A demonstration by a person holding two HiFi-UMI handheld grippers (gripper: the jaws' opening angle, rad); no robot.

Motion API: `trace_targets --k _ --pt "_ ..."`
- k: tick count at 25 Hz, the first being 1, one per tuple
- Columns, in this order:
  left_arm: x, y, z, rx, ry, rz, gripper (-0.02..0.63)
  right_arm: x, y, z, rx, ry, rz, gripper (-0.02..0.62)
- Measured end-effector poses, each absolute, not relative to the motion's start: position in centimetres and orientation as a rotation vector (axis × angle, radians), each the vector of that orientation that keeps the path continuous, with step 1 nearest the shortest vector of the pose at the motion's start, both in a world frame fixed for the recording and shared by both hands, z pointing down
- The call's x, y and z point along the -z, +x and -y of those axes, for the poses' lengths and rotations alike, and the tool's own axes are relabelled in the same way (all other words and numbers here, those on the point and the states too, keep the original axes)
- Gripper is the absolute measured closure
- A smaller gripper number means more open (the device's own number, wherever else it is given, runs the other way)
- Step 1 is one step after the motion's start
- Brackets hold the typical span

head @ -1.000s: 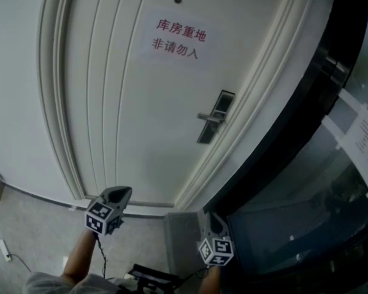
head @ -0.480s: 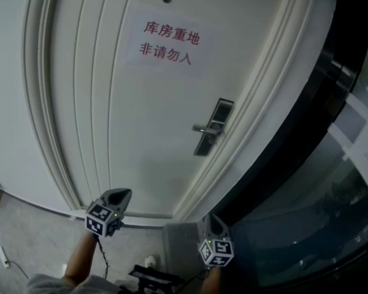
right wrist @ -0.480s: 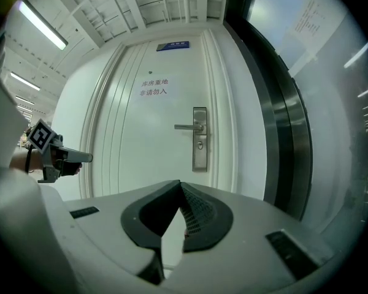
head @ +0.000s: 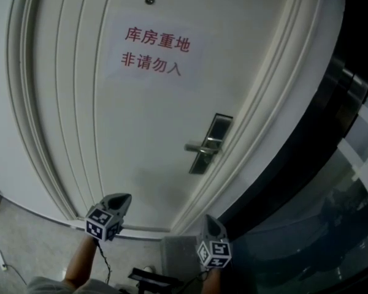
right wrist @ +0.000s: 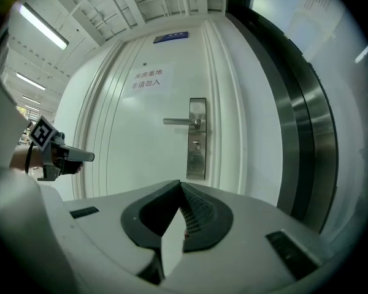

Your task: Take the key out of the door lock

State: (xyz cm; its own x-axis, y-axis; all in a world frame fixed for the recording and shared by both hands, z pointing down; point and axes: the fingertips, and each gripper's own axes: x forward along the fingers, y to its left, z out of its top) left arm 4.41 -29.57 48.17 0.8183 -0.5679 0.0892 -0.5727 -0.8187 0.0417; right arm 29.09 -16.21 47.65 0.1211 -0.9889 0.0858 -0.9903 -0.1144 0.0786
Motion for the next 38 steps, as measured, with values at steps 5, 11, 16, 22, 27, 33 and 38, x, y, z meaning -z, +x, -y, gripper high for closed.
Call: trace_targets --k 5,11,16,22,27,33,38 --pt "-48.1 6.0 31.6 -0.123 2.922 0.946 0.601 -47.5 30.7 18.8 -0.007 2.231 2.023 0.583" --pt "-47.7 7.6 33.6 -0.114 2.907 0.982 0.601 -46.6 32.4 21.6 0.027 2.195 2.042 0.583" --pt "-47.7 8.8 35.2 -0.117 2.895 1.008 0.601 -45.8 33.7 23.8 0.058 2.172 2.051 0.583" --pt "-47.2 9.6 37.1 -0.101 2.880 1.057 0.601 -44.3 35.1 26.3 0.167 2.138 2.088 0.583" --pt "-47.1 10.0 38.1 -0.095 2.870 1.080 0.601 -42.6 35.6 28.2 0.229 2.113 2.098 0.583" --pt "-47.5 9.8 38.9 -0.096 2.847 1.116 0.601 -41.8 35.7 30.1 0.268 2.068 2.098 0.583" --pt "-47.6 9.3 39.4 -0.092 2.827 1.141 0.601 -41.2 35.8 31.4 0.287 2.050 2.110 0.583"
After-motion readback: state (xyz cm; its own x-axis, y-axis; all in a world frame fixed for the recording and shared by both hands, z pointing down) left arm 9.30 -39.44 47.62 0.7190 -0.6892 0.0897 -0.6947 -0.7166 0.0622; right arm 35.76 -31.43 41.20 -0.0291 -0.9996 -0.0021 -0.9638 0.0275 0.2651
